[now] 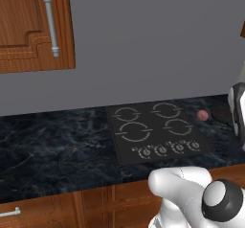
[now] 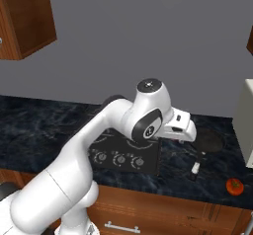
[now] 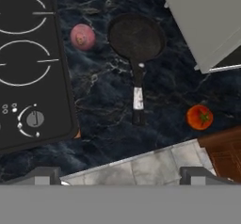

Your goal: Place the pan on the rear right burner on the stove. Then place the tomato and the onion in the pan and turn on the rear right burner.

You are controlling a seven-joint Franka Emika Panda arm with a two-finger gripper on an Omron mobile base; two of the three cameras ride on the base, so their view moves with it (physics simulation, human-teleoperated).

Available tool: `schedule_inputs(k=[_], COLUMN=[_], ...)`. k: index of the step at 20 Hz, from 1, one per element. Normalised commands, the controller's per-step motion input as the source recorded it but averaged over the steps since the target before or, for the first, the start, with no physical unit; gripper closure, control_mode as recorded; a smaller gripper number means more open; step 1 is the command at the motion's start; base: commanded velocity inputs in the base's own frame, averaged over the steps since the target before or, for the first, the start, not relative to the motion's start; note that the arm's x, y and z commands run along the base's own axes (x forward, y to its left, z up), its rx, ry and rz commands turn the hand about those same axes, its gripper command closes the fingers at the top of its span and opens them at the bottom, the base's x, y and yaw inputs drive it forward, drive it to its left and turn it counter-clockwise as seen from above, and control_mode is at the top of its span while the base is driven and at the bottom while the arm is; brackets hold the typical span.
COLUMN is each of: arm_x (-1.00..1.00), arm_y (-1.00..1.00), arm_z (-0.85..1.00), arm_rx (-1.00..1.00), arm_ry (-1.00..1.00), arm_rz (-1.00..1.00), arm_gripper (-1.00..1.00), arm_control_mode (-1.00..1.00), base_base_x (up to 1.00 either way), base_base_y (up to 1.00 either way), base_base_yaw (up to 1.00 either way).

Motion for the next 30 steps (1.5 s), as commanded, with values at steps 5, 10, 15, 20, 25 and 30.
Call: schedule_inputs(k=[5,10,15,20,25,30], arm_x=[0.00,0.00,0.00,0.02,0.09,0.15], arm_y=[-0.07,-0.01,-0.01,-0.04,-0.11,-0.32], arm_z=[-0.09,-0.11,-0.28,-0.33,-0.30,-0.20], arm_rx=[0.10,0.08,0.00,0.00,0.00,0.00], arm_ry=[0.00,0.00,0.00,0.00,0.00,0.00], arm_rz=[0.03,0.05,0.03,0.01,0.00,0.00], arm_gripper=[-1.00,-1.00,-1.00,-1.00,-1.00,-1.00], arm_control_mode=[-1.00,-1.00,-1.00,-1.00,-1.00,-1.00], base_base_x=[0.00,0.00,0.00,0.00,0.00,0.00], base_base_y=[0.00,0.00,0.00,0.00,0.00,0.00], base_base_yaw=[0.00,0.00,0.00,0.00,0.00,0.00])
